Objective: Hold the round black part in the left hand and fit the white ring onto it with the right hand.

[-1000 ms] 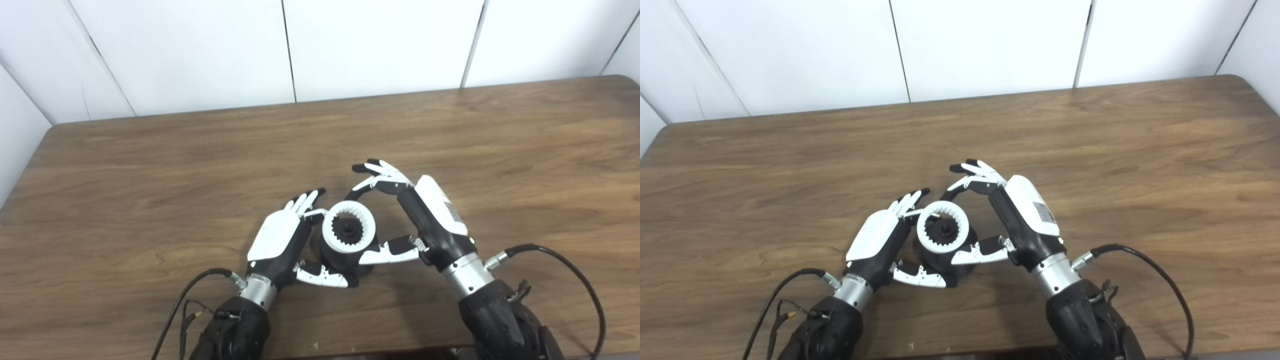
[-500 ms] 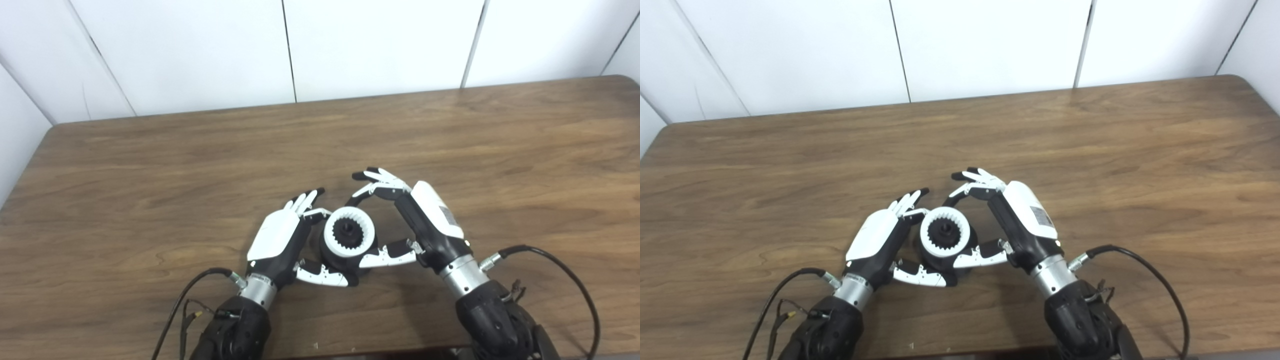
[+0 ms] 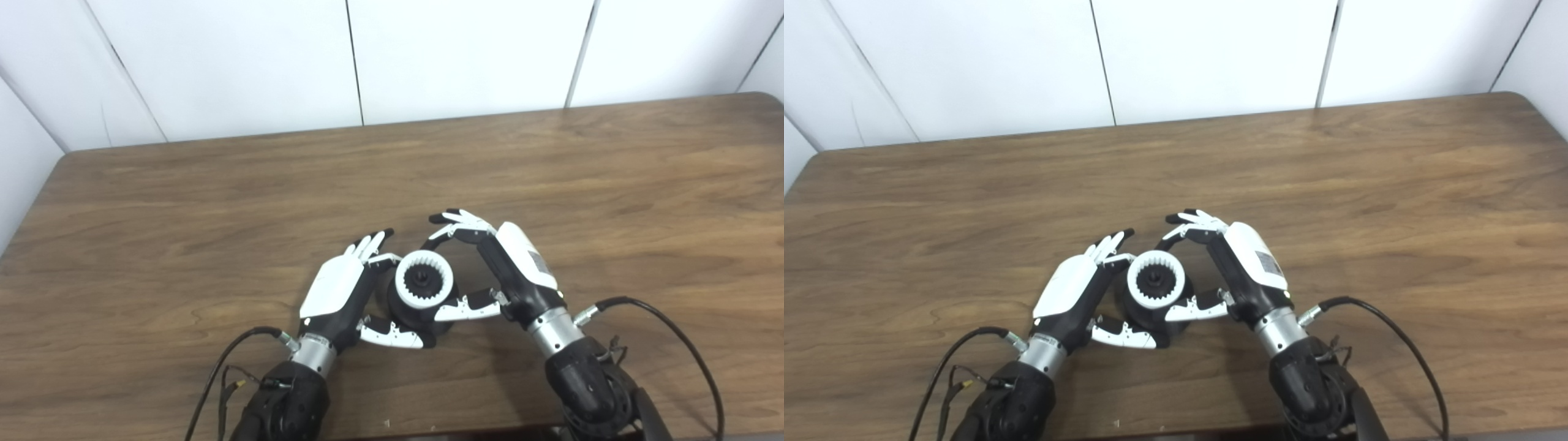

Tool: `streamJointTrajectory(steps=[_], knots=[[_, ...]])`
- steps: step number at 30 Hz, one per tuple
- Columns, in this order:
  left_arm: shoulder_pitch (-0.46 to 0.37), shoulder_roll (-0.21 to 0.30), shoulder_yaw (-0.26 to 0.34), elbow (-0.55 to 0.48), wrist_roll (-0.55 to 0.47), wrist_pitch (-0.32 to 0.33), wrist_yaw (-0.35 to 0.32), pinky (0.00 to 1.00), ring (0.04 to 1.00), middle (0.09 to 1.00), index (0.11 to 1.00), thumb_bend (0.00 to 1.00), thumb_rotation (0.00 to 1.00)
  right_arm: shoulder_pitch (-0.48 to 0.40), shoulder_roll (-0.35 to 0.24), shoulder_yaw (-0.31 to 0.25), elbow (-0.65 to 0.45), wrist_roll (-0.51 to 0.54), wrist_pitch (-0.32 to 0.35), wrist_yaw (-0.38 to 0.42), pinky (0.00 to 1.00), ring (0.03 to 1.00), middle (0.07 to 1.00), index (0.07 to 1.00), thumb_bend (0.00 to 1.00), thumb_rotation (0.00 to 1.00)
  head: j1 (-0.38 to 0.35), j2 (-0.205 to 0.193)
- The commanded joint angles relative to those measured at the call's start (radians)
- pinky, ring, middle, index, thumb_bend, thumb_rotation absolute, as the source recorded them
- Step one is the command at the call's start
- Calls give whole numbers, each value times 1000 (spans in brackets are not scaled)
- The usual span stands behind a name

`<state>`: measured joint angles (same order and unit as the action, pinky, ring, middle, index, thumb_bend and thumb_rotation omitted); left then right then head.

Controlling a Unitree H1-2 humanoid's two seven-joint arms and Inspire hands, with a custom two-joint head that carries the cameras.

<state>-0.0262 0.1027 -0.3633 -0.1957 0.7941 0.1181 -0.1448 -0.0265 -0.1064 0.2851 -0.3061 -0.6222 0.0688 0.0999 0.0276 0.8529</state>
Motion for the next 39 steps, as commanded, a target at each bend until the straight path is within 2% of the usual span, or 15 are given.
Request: streamJointTrajectory(steps=[1,8,12,14,16,18,19,21,24,29,39], knots=[[-30,-7,-13,-49,10,-15,4,1000,1000,997,628,947,402,-34,16,-2,12,-23,-3,-23,956,914,839,482,521,138,1,1],[-31,-5,-20,-46,7,-12,11,1000,1000,999,626,943,392,-43,21,0,36,-26,-1,-28,955,917,838,483,521,137,5,4],[-33,-5,-22,-47,6,-9,10,1000,1000,999,627,943,399,-43,13,2,16,-24,36,10,969,929,851,485,520,142,7,6],[-34,-6,-23,-49,10,-4,10,1000,1000,1000,626,939,382,-52,-15,16,-18,-44,97,87,962,959,905,623,712,280,7,7],[-34,-8,-22,-49,11,0,8,1000,1000,1000,624,934,352,-61,-38,26,-53,-52,157,159,963,982,946,740,825,362,8,6],[-36,-9,-20,-48,9,1,9,1000,1000,998,623,933,320,-75,-68,37,-93,-55,224,243,964,996,984,901,941,447,7,6],[-36,-9,-20,-48,8,2,9,1000,1000,998,622,935,308,-80,-78,41,-105,-56,246,268,961,999,994,960,977,480,7,7],[-37,-7,-19,-49,5,2,8,1000,1000,998,623,944,324,-88,-100,46,-126,-55,271,307,941,1000,999,990,995,512,6,7],[-37,-4,-17,-48,3,0,9,1000,1000,997,624,944,367,-96,-126,47,-147,-49,294,348,908,1000,1000,999,1000,491,7,8],[-39,-1,-17,-50,6,4,8,1000,1000,996,625,944,375,-104,-144,47,-170,-45,321,388,901,1000,1000,1000,1000,456,7,9],[-41,3,-16,-51,2,3,8,1000,1000,996,622,948,382,-129,-185,37,-180,-40,342,446,948,1000,1000,1000,1000,437,6,12]])
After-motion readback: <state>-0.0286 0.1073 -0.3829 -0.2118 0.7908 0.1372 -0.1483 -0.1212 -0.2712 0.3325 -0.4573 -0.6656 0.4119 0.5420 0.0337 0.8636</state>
